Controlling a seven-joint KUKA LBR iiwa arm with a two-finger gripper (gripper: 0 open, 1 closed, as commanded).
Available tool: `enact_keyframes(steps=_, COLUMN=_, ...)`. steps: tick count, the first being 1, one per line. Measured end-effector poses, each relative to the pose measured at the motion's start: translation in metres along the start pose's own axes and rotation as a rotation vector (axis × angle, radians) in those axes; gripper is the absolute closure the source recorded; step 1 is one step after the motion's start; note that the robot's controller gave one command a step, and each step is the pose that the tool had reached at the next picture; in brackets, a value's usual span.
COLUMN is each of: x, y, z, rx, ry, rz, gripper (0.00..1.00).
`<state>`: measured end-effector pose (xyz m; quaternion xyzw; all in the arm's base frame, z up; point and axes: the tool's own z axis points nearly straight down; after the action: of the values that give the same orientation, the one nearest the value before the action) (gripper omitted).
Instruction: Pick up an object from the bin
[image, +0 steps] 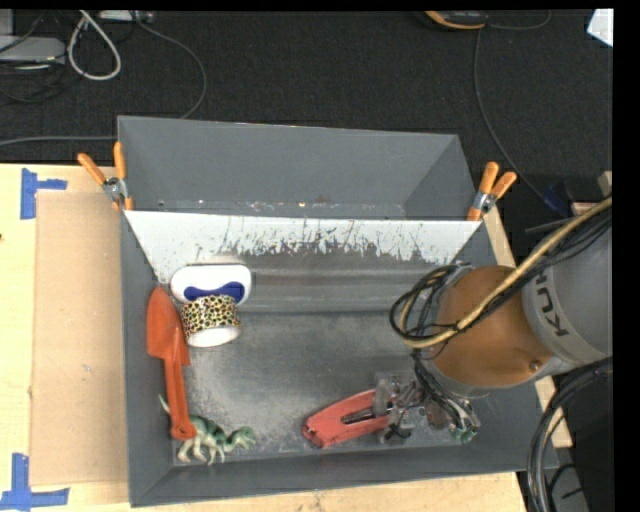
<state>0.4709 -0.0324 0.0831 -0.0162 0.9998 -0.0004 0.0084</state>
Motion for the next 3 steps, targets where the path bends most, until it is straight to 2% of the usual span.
enact_keyframes(steps=1, x=0.0, y=0.0, z=0.0, rx=0.0, ry=0.0, rz=-0.001, gripper=1.0)
enact_keyframes(steps=2, x=0.0, y=0.002, z=-0.019, rx=-0.002, ry=0.012, rz=0.008, gripper=1.0)
enact_keyframes(steps=3, x=0.0, y=-0.01, z=-0.009, rx=-0.002, ry=0.01, rz=-0.147, gripper=1.0)
